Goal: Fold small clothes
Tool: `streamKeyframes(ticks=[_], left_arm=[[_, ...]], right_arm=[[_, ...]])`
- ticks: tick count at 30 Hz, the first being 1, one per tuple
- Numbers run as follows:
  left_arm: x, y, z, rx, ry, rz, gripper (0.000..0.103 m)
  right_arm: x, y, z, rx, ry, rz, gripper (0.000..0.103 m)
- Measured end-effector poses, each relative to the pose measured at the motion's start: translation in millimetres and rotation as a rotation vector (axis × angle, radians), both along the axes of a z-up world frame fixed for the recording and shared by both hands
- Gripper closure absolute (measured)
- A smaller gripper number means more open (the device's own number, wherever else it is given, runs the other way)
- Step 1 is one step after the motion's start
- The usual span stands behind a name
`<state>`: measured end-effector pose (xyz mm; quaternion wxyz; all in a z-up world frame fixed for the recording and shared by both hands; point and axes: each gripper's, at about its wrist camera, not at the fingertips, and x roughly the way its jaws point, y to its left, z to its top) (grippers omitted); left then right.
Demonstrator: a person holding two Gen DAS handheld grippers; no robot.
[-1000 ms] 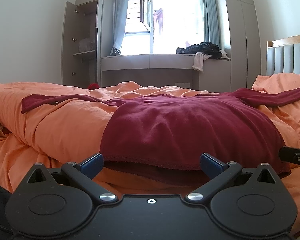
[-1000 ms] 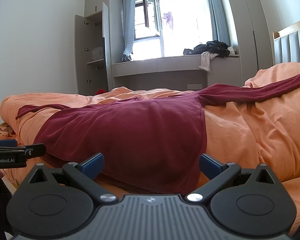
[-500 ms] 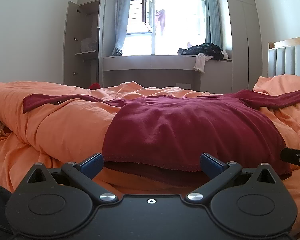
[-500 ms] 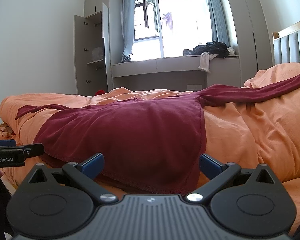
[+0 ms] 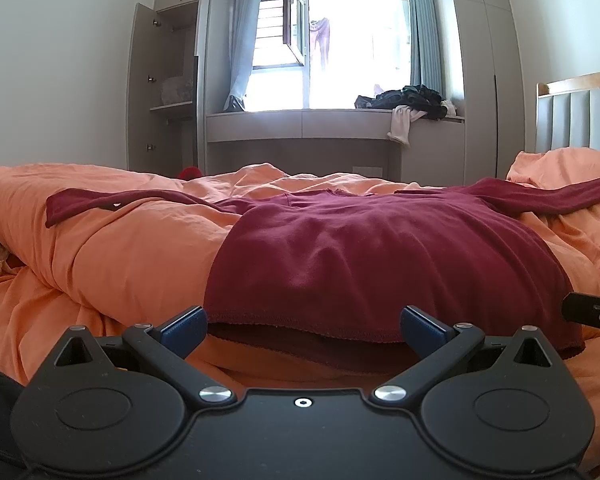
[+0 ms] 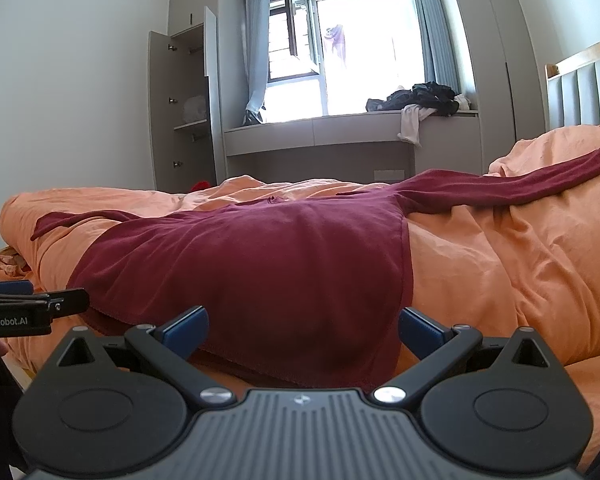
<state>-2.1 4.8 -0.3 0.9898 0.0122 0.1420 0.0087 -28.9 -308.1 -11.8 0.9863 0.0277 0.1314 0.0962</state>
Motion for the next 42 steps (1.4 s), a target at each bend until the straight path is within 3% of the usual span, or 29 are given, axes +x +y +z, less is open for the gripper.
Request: streamKeyframes(ticks=[42], left_arm=[[-2.5,1.1,-0.6,-0.002,-0.007,0.005,0.000]], right_arm=[[1.0,-0.8,-1.5,0.001,0.014,-0.009,0.000]])
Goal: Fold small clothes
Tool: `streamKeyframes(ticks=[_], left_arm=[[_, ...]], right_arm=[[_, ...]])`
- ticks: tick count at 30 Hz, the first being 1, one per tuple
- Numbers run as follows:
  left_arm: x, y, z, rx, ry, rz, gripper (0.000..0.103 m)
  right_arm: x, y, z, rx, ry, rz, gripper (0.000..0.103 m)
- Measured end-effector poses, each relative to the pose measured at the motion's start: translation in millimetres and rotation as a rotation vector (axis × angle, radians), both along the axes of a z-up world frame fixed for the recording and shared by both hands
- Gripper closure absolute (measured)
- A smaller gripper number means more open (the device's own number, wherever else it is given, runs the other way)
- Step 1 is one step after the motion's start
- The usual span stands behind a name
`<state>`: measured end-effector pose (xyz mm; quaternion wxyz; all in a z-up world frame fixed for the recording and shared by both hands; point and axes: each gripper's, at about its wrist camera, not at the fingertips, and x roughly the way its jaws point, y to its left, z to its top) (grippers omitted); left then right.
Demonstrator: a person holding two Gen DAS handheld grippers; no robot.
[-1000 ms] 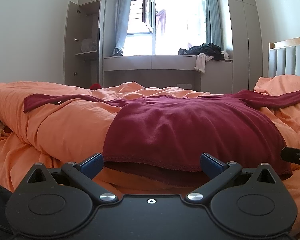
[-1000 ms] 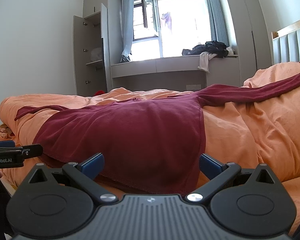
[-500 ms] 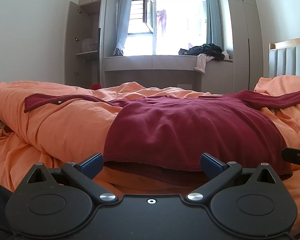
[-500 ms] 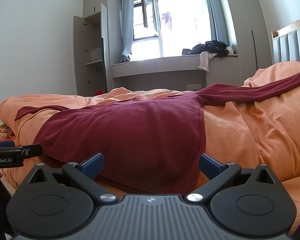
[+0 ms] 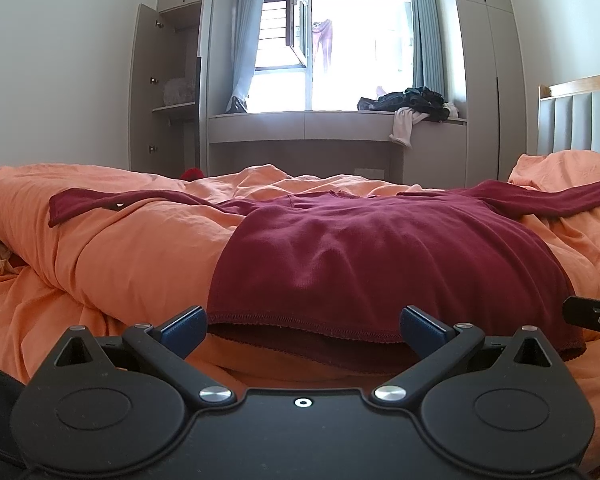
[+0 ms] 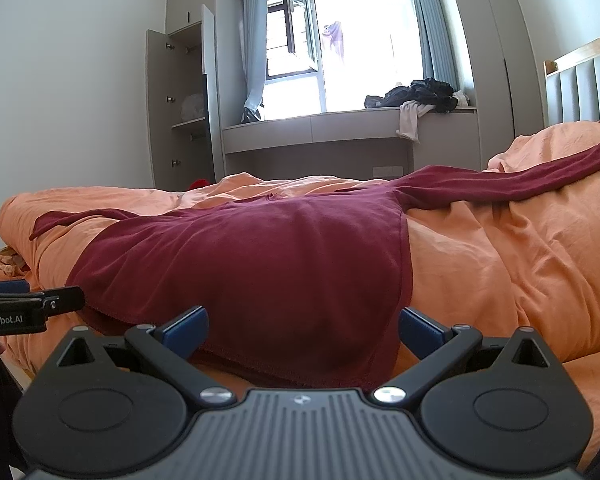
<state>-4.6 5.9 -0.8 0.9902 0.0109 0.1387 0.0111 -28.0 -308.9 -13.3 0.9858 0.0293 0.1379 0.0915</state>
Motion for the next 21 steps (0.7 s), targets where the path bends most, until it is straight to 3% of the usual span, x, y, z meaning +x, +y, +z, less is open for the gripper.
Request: streamKeyframes(ticks=[8,13,17,21], left_arm=[[1,0,0,0.001,0.006,0.000,0.000],[11,-5,2,0.012,0.041,-0.014,0.000],[23,-13,13,0.041,0.050,-0.039,0.000],[45,-19,31,0.034,0.062,-0.050,0.000]], right_arm=[[0,1,1,0.000,0.001,-0.005,0.000],[4,-7,3,0.071,0.035,-0.011,0.000],[10,-20,10,0.137,0.061,-0.020,0.000],[20,-28,21,0.116,0.098,-0.032,0.000]])
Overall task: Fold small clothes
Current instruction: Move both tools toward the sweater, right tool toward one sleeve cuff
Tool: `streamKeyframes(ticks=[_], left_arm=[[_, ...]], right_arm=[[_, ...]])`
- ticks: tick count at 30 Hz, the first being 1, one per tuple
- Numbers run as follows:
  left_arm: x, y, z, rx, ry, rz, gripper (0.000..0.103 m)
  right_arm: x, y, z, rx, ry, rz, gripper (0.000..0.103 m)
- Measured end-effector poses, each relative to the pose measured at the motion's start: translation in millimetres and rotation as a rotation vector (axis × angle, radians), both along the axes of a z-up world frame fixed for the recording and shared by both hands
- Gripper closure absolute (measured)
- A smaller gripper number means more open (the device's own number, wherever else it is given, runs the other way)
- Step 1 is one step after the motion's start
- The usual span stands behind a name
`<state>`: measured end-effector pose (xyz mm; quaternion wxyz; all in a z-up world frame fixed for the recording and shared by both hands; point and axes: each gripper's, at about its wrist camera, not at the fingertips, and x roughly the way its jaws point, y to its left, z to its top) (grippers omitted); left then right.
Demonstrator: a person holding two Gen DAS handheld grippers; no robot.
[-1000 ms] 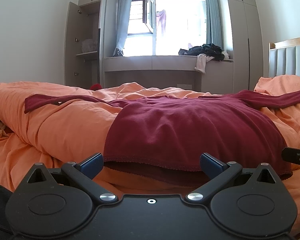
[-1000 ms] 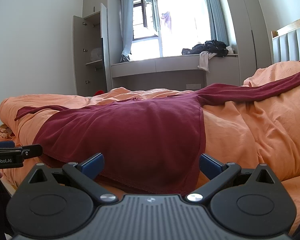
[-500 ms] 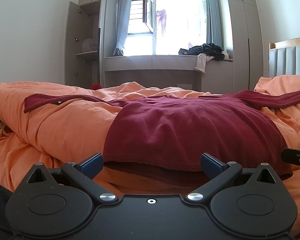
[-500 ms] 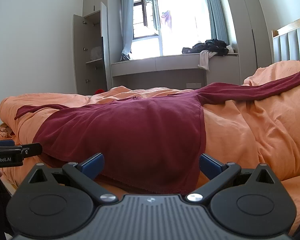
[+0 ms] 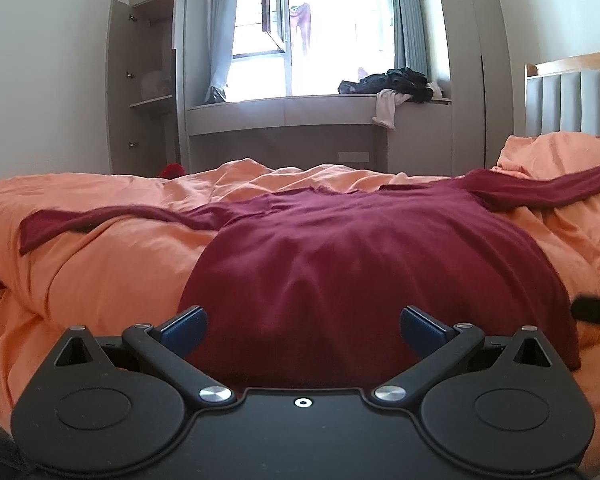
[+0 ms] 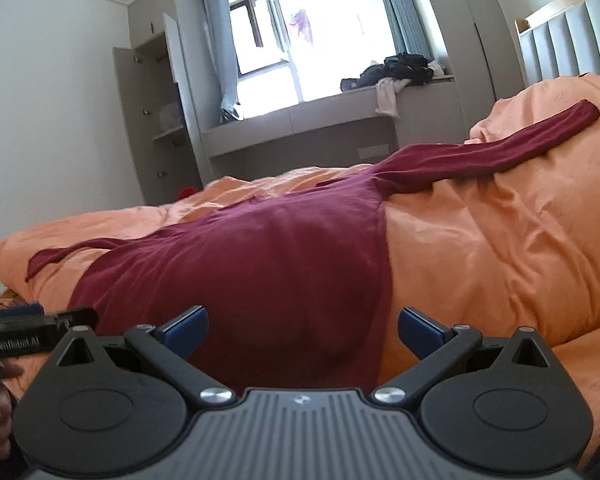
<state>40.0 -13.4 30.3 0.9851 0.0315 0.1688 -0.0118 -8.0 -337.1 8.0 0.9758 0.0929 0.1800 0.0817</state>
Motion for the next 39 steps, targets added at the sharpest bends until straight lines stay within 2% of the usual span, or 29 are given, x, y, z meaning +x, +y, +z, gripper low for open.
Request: streamKeyframes(ticks=[5,11,15,22,28,31,34,39], left_arm=[[33,-9,23,-0.020,-0.002,-0.018,0.000],[81,-23,42,-0.038,0.019,-0.038,0.000],[122,-32,43,-0.070,0.088,-0.080,0.000],[173,-54,43,-0.035,0.044,-0.082,0.000],[209,-48,29,-0.064,0.057,-0.057,0.000],[219,-41,20,-0.092,0.055,-0.029,0.000],[225,-33,13,-0.145,0.089,-0.020,0.000],[229,-32,2,-0.155,0.115,-0.025,0.000]], right_arm=[[18,-15,15,-0.007,0.033,-0.036,0.000],[50,-35,33,-0.075,0.041,-0.193,0.000],[70,-52,39,-0.077,0.037,-0.266,0.000],[106,-81,49,-0.095,0.030,-0.339,0.000],[136,-97,47,-0.156,0.031,-0.364,0.000],[152,-108,46,-0.160,-0.019,-0.352,0.000],[169,-130,45,-0.110,-0.100,-0.342,0.000],[196,-171,49,-0.056,-0.178,-0.436,0.000]])
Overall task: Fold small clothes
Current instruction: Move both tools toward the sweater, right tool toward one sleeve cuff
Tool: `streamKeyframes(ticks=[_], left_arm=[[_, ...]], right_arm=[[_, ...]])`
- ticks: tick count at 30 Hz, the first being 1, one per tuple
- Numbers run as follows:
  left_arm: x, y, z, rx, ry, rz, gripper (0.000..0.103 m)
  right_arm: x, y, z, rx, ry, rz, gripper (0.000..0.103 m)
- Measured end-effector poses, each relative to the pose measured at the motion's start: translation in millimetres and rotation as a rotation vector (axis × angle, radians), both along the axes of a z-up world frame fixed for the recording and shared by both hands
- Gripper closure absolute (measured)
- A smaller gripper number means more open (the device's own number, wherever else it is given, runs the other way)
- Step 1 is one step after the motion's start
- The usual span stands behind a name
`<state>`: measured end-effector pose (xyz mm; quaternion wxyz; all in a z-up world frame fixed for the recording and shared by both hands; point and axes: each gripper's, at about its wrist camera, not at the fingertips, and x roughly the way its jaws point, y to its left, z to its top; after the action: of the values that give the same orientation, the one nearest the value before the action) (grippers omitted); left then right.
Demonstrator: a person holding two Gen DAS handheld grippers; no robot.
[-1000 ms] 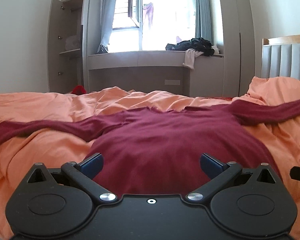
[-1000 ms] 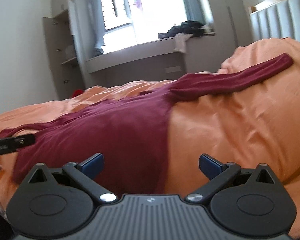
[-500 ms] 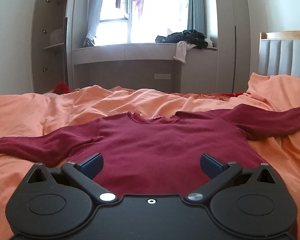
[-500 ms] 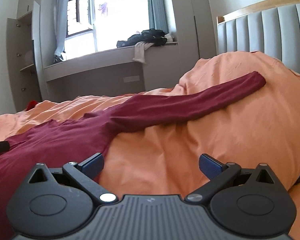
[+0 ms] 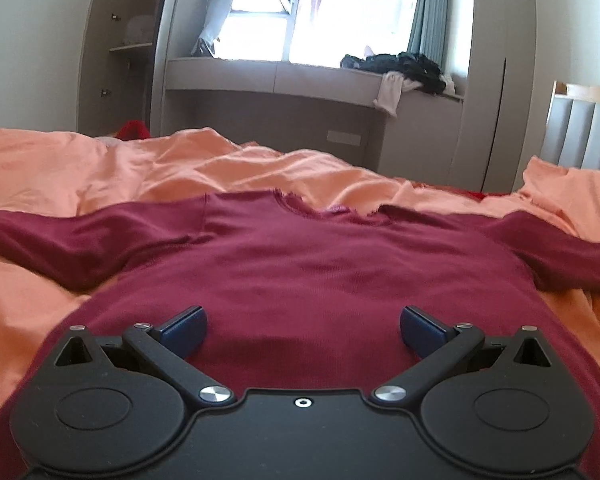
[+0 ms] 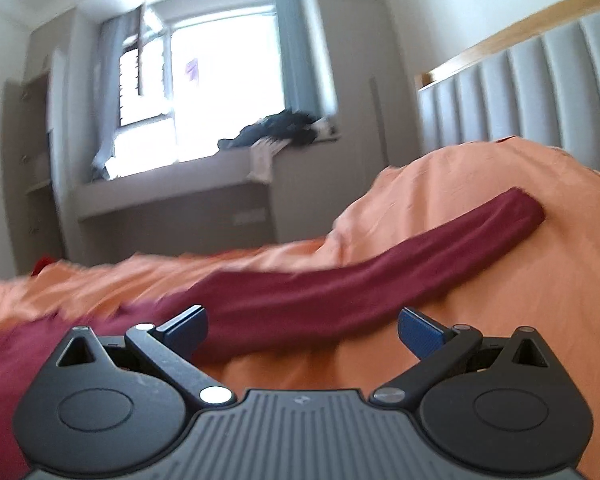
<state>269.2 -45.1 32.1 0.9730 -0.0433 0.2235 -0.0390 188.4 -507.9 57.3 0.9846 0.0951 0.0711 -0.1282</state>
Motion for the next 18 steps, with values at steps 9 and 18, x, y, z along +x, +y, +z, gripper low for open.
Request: streamKeyframes(ticks=[9,18], left_arm=[[-1,0,-7,0.000,-0.004,-0.008,0.000],[0,-2,-9,0.007,-0.001,-0.004,0.000]], right_arm=[[43,-67,-7,0.021,0.020,-0.243,0.000],[47,-100,-16,0.030,-0.026,-0.304,0.000]])
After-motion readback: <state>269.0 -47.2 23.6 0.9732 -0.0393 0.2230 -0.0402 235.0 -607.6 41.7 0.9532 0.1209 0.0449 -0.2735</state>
